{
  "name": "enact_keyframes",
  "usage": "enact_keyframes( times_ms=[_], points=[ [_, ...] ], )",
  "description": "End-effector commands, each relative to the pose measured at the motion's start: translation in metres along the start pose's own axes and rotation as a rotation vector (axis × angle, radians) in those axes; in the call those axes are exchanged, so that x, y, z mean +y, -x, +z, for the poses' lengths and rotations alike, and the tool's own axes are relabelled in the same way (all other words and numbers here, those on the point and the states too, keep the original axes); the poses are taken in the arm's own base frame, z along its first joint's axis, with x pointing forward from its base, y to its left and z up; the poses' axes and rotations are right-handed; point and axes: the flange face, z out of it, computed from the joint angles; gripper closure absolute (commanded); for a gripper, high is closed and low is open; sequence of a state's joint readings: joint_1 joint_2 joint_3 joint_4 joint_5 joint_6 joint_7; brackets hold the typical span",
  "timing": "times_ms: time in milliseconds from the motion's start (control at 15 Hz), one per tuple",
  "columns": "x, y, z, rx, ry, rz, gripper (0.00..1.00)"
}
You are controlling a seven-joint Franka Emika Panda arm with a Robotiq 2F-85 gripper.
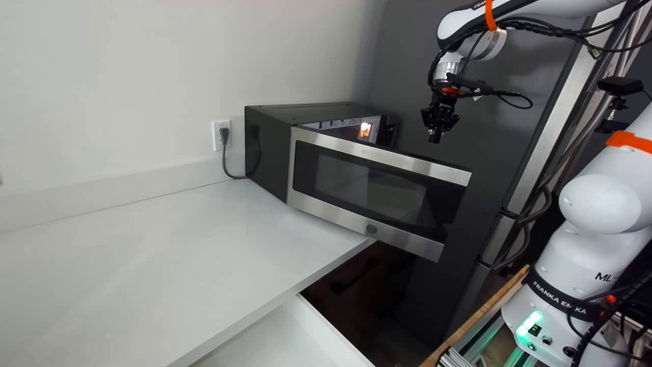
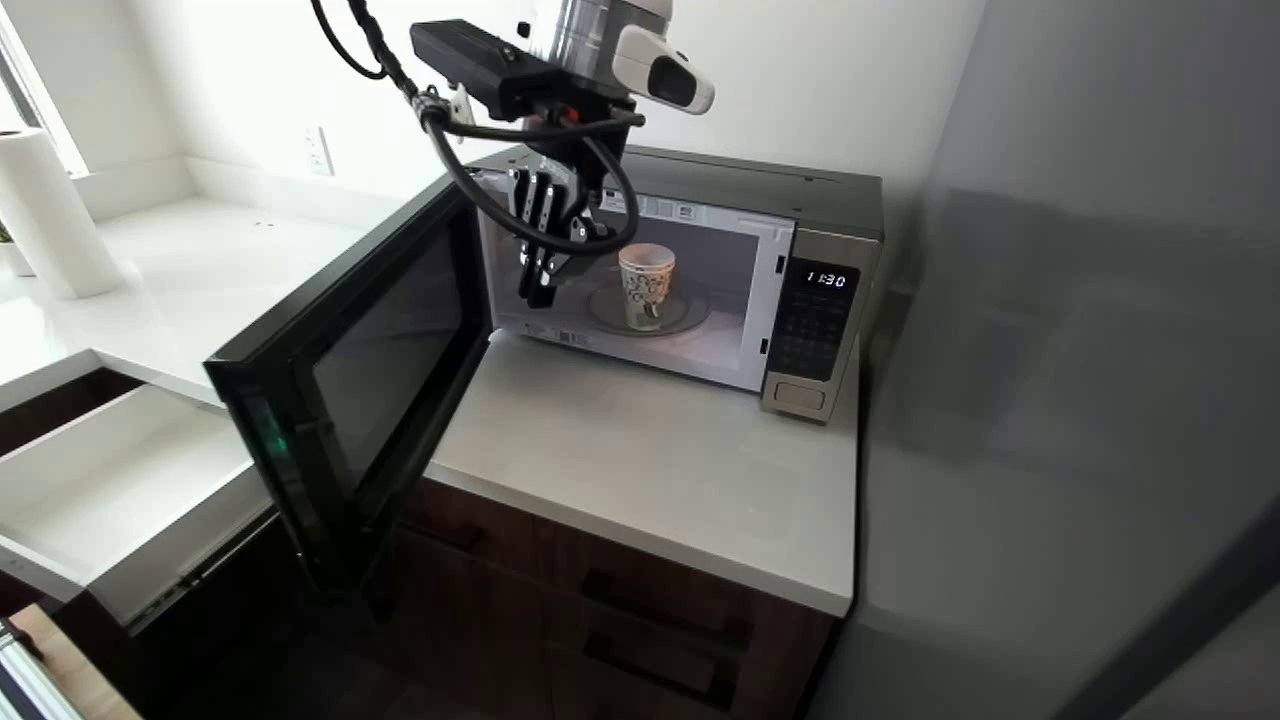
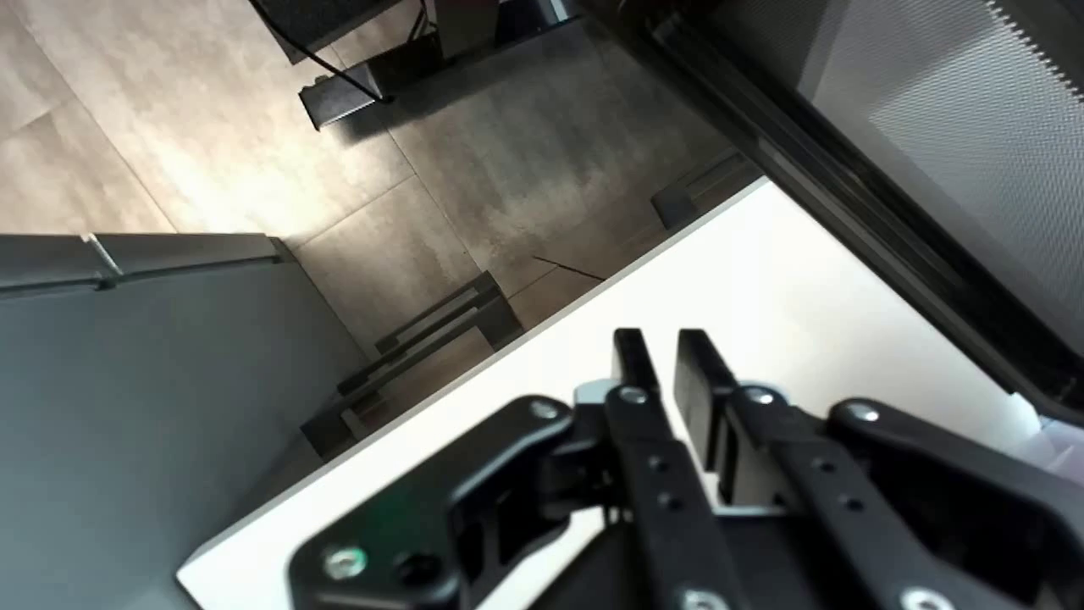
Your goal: Press the bottom right button of the microwave and open the microwave door
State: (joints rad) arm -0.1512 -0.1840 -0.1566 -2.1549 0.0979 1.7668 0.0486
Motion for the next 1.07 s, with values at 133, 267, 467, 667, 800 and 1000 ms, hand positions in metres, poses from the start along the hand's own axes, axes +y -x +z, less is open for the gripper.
enact_keyframes(
  times_ms=[133,267,467,667,800,1000],
  points=[
    [-0.012,0.034,0.016,0.064,0.029,-0.291,0.36],
    [-0.019,0.041,0.019,0.101,0.036,-0.385,0.23],
    [-0.033,0.057,0.017,0.171,0.037,-0.519,0.01],
    [-0.046,0.071,0.01,0.267,0.061,-0.633,0.0],
    [-0.046,0.056,0.007,0.217,0.043,-0.571,0.0],
    [-0.045,0.055,0.007,0.216,0.042,-0.567,0.0]
  ],
)
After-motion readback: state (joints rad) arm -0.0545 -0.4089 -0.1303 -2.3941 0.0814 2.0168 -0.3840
